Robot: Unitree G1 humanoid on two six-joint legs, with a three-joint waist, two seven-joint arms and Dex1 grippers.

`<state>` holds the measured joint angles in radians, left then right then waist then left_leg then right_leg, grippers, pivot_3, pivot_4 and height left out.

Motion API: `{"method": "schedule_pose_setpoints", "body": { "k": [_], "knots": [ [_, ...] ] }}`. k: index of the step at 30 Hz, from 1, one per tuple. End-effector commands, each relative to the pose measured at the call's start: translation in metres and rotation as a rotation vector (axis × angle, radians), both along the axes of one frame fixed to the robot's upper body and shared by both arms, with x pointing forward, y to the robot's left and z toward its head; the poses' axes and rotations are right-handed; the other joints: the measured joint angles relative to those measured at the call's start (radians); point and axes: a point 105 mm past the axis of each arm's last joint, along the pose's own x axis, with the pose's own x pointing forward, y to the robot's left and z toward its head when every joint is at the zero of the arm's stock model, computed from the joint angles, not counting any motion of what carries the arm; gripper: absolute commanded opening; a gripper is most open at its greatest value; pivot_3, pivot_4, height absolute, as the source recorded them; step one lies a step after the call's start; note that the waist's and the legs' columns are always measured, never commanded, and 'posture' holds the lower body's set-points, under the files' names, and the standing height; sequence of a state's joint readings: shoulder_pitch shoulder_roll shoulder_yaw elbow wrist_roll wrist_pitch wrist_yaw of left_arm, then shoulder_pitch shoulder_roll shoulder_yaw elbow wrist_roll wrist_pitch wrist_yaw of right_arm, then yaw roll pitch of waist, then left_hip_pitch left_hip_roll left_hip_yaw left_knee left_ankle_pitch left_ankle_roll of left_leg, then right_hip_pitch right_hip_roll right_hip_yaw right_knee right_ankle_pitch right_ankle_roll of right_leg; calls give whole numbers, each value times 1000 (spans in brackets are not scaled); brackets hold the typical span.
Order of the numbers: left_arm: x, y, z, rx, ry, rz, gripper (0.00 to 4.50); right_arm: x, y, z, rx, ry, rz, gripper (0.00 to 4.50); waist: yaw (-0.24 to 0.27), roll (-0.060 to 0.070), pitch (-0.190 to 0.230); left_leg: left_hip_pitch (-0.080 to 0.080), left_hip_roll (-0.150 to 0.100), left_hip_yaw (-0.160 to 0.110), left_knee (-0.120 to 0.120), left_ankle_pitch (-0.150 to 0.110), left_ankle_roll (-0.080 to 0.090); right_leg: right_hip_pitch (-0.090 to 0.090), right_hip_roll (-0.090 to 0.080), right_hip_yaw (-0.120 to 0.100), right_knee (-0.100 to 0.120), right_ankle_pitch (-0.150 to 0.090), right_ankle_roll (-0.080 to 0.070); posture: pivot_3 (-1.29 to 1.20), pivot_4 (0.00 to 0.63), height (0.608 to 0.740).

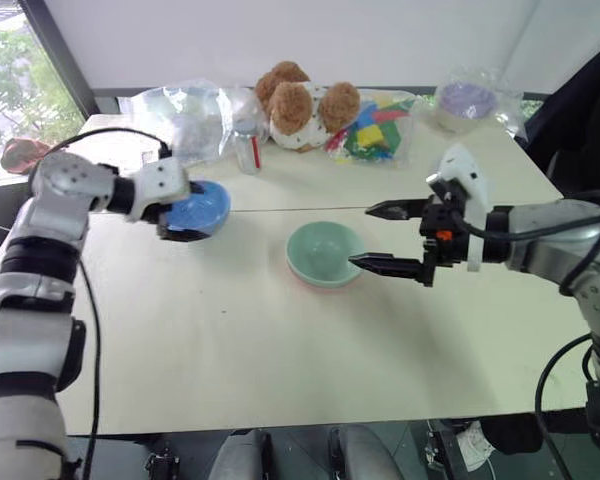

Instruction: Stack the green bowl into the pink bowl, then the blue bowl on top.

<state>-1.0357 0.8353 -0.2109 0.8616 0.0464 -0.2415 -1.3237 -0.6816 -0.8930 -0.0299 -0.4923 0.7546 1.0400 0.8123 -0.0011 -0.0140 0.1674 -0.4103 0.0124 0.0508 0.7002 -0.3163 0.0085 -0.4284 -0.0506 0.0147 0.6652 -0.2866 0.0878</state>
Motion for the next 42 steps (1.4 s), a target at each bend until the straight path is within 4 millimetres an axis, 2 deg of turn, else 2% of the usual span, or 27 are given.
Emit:
{"method": "schedule_pose_setpoints", "body": {
  "k": [1,7,10,13,17,20,23,25,27,29,33,35,38,42],
  "knots": [
    [5,8,-2,-5,-43,48,4463,-1,1,11,-6,-57,21,4500,7,0,0,0,0,0,0,0,0,0,0,0,0,0,0,0,150,740],
    [17,6,-29,-8,-31,115,4463,-1,-2,12,-24,-62,15,4500,12,0,0,0,0,0,0,0,0,0,0,0,0,0,0,0,150,740],
    [19,6,-43,-1,0,140,3707,-2,-6,12,-34,-61,1,4500,11,0,0,0,0,1,0,0,0,0,0,0,0,0,0,0,150,740],
    [20,6,-49,16,14,146,2194,-3,-8,13,-41,-62,-11,4500,8,0,0,0,1,1,0,0,0,-1,0,-1,1,0,0,0,150,740],
    [23,0,-40,16,-4,121,102,-4,-11,14,-42,-65,-25,4500,8,-1,0,0,1,1,0,0,0,-1,0,-1,1,0,0,0,150,740],
    [27,-15,-20,-7,-47,64,38,-4,-12,14,-45,-67,-33,4500,13,-1,-1,0,0,1,0,0,0,0,0,-1,1,0,0,0,150,740],
    [24,-41,4,-48,-64,-69,38,-4,-15,15,-46,-70,-43,4500,15,-1,0,0,0,1,0,0,0,0,0,-1,1,0,0,0,150,740],
    [17,-69,25,-83,-65,-216,38,-3,-18,15,-49,-70,-58,4500,14,-2,0,0,0,1,0,0,0,0,0,-1,1,0,0,0,150,740],
    [0,-111,47,-119,-40,-437,38,-8,-27,12,-61,-49,-81,4500,20,-2,0,-1,0,1,0,0,0,0,0,-1,1,0,0,0,150,740],
    [-14,-131,55,-117,-23,-563,38,-11,-33,8,-83,-33,-101,4500,21,-2,0,-2,0,-1,1,0,0,0,0,-2,1,0,0,0,150,740],
    [-43,-178,45,-22,-2,-801,38,-19,-51,0,-95,-17,-193,4500,6,-1,0,-1,-1,1,0,0,0,0,0,1,0,0,0,0,150,740],
    [-49,-184,41,-10,26,-839,38,-21,-54,-1,-92,-21,-216,4500,-1,-1,0,0,0,1,-1,0,0,0,0,3,0,0,0,0,150,740],
    [-55,-191,23,67,84,-894,38,-26,-57,-1,-81,-31,-253,4500,-13,-1,0,2,2,0,0,0,0,0,1,4,2,0,0,0,150,740],
    [-51,-191,4,150,122,-900,38,-31,-59,-2,-78,-35,-286,4500,-13,-1,-1,3,2,0,0,0,-1,0,4,5,4,0,0,0,150,740]
  ]
}}
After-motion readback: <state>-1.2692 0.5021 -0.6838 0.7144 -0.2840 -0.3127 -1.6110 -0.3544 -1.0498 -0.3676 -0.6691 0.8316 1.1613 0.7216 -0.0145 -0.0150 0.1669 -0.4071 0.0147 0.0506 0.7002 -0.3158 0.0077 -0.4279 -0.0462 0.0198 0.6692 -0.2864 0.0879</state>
